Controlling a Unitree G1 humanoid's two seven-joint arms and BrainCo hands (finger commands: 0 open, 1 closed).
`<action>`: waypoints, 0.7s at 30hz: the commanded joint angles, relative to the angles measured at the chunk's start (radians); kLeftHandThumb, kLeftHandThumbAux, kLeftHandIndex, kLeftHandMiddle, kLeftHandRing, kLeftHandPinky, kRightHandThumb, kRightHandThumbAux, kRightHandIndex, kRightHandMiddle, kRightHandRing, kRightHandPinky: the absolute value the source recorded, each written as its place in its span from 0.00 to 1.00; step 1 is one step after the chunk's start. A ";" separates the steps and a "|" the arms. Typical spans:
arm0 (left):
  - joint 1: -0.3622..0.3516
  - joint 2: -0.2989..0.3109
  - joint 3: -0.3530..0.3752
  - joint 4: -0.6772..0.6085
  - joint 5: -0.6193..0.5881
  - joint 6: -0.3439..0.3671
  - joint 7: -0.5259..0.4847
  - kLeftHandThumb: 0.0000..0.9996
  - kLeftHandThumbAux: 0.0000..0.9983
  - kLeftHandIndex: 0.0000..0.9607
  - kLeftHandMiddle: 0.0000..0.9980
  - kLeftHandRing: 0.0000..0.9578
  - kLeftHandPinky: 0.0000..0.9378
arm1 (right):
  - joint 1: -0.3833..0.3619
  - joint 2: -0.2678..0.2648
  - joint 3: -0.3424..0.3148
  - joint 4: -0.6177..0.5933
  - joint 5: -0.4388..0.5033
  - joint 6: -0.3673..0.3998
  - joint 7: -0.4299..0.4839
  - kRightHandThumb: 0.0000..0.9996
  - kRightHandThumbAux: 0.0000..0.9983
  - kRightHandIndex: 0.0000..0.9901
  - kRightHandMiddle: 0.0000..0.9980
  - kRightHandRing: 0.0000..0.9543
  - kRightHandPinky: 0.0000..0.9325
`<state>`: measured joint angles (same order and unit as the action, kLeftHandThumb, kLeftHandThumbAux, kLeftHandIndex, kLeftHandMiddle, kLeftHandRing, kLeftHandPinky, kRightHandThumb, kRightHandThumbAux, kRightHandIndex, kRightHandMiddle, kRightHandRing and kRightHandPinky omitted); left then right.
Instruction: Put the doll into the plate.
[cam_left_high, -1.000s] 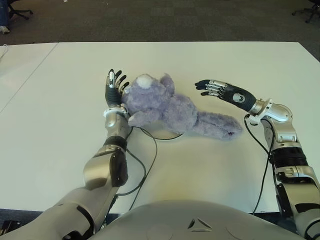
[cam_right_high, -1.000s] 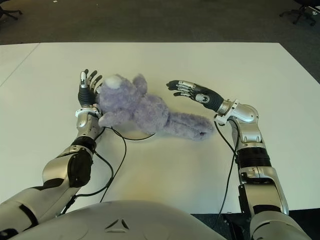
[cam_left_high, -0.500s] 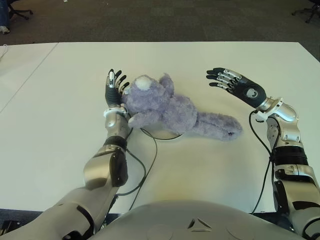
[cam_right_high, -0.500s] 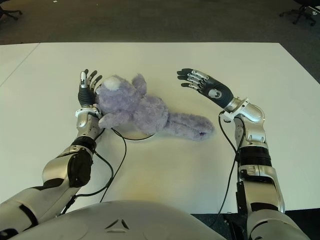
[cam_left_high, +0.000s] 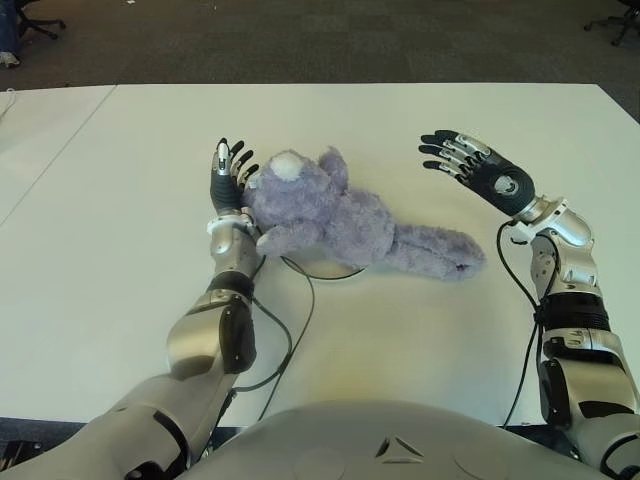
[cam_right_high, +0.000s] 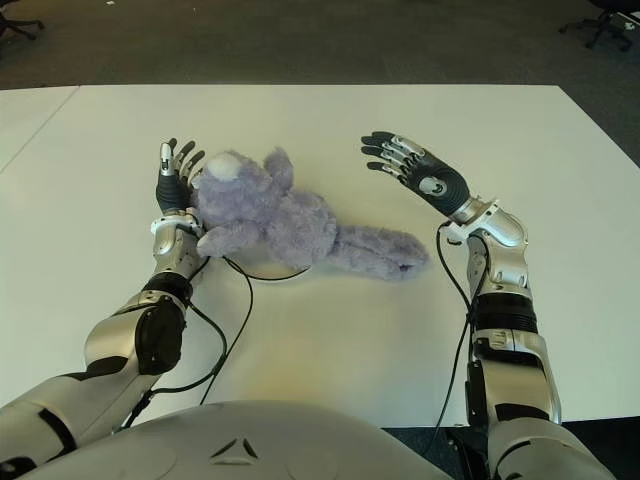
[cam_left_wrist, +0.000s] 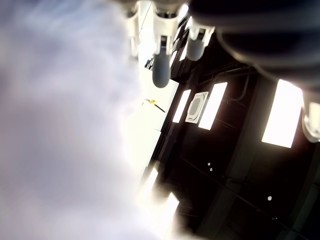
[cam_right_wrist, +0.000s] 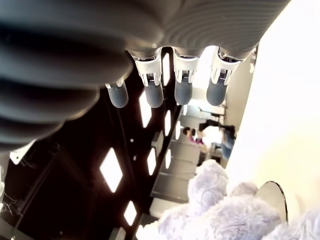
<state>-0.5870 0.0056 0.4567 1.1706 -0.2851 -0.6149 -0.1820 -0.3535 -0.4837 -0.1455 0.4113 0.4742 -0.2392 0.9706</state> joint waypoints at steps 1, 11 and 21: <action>0.309 -0.067 0.026 0.157 -0.002 0.011 -0.032 0.00 0.33 0.02 0.20 0.25 0.31 | -0.007 0.035 -0.061 -0.004 0.055 0.070 -0.056 0.06 0.42 0.00 0.00 0.00 0.00; 0.304 -0.070 0.028 0.157 -0.004 0.015 -0.032 0.00 0.33 0.01 0.19 0.25 0.31 | -0.195 0.007 -0.184 0.371 0.073 0.060 -0.095 0.04 0.45 0.00 0.00 0.00 0.00; 0.302 -0.068 0.040 0.160 -0.016 0.026 -0.042 0.00 0.34 0.02 0.21 0.28 0.35 | -0.343 0.021 -0.255 0.753 -0.005 -0.071 -0.367 0.00 0.54 0.00 0.00 0.00 0.00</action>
<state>-0.5880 0.0050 0.4587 1.1706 -0.2858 -0.6146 -0.1821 -0.5913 -0.4883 -0.3321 0.8849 0.4958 -0.2402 0.7949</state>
